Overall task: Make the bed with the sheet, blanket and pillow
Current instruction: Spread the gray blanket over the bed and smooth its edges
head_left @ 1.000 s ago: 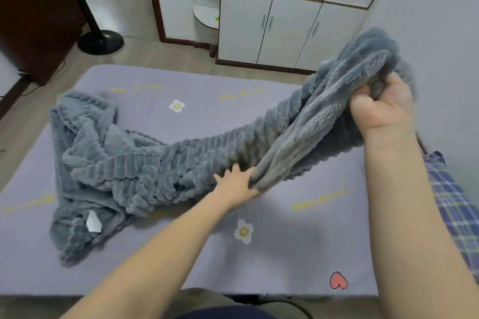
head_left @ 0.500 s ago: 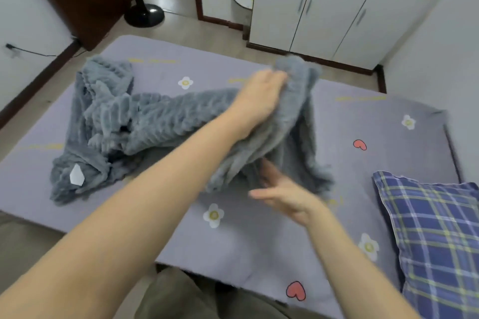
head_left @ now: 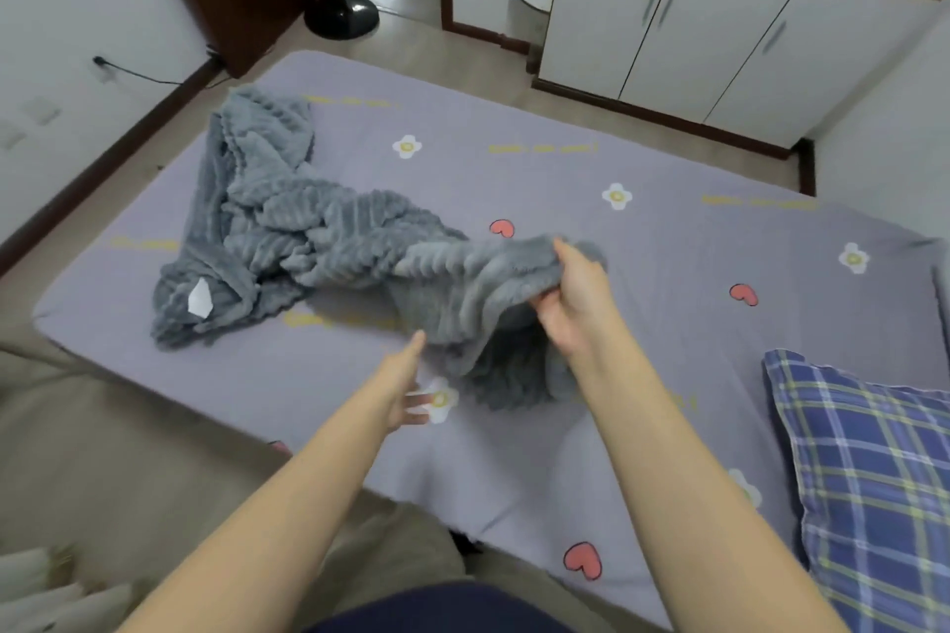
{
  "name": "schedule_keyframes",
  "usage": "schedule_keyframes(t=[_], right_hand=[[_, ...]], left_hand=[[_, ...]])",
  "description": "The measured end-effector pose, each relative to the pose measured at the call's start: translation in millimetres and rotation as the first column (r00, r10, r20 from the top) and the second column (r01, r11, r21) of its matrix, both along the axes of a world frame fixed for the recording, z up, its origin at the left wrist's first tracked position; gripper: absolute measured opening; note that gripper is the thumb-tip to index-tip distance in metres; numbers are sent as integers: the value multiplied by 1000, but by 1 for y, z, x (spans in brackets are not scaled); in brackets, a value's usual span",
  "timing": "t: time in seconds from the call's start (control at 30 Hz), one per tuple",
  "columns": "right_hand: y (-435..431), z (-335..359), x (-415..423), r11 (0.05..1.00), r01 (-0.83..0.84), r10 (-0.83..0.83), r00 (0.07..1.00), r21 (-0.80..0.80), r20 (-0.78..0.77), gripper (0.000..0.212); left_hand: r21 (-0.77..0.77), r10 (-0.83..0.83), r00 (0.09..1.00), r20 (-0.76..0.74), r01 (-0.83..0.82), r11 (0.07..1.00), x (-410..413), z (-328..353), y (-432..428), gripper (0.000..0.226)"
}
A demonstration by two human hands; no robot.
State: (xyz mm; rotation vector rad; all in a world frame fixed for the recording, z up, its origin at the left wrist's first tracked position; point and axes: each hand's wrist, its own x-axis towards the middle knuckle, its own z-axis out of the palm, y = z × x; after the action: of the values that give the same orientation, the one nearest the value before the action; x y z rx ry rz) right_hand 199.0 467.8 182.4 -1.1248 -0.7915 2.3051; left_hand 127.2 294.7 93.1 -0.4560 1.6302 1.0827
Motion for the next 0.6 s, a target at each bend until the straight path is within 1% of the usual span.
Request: schedule_keyframes(t=[0.03,0.07,0.1,0.13,0.17,0.2,0.23,0.27,0.3,0.33,0.37,0.4,0.43,0.47,0.5,0.53,0.57,0.6], right_hand=[[-5,16,-5,1000,-8,9,999,21,-42,28],[-9,31,-7,999,-9,12,997,38,-79,30],[-9,48,-7,1000,-11,14,992,22,-129,30],[-7,65,-6,998,-34,25,980,-45,-198,27],[-2,80,-3,990,-46,9,963,-131,-271,20],[2,94,0,979,-53,-19,938,-198,-345,14],[9,106,4,968,-47,-58,915,-248,-400,12],[14,117,8,971,2,-104,904,-240,-414,15],[17,122,11,983,80,-141,906,-164,-400,23],[16,129,13,985,100,-150,896,-139,-418,42],[15,136,15,982,123,-172,901,-145,-399,60],[12,139,13,976,80,-168,871,-204,-461,66],[5,140,8,975,-1,-125,824,-221,-552,58],[3,141,0,967,5,-155,804,-254,-574,39],[-3,144,-7,970,-9,-120,850,-243,-512,29],[-13,147,-14,971,-66,-56,871,-228,-488,22],[-24,150,-19,975,-82,-19,897,-207,-443,17],[-31,151,-23,980,-93,12,910,-176,-415,16]], left_hand=[[93,49,980,193,-68,993,2,0,4,68],[197,120,923,365,-203,959,-1,-2,10,77],[276,213,831,514,-396,876,-7,-2,16,84],[300,322,711,625,-600,742,-15,-2,21,85],[284,426,608,670,-740,610,-25,1,25,78],[296,480,561,675,-801,520,-35,7,28,63],[337,507,595,624,-790,513,-45,13,30,42],[403,502,658,562,-748,528,-53,21,31,21],[471,482,735,477,-676,566,-57,27,33,11],[510,437,813,384,-582,633,-60,34,34,12],[519,386,881,273,-473,712,-60,38,34,8],[516,296,945,141,-325,792,-58,40,35,13],[491,196,980,-10,-166,855,-51,41,34,40],[434,38,985,-171,40,900,-44,34,34,71],[342,-165,937,-308,271,900,-33,28,34,97],[215,-352,839,-416,466,858,-21,23,35,117],[66,-470,731,-495,571,819,-10,21,36,128],[-44,-501,663,-556,578,815,-4,19,37,127]])
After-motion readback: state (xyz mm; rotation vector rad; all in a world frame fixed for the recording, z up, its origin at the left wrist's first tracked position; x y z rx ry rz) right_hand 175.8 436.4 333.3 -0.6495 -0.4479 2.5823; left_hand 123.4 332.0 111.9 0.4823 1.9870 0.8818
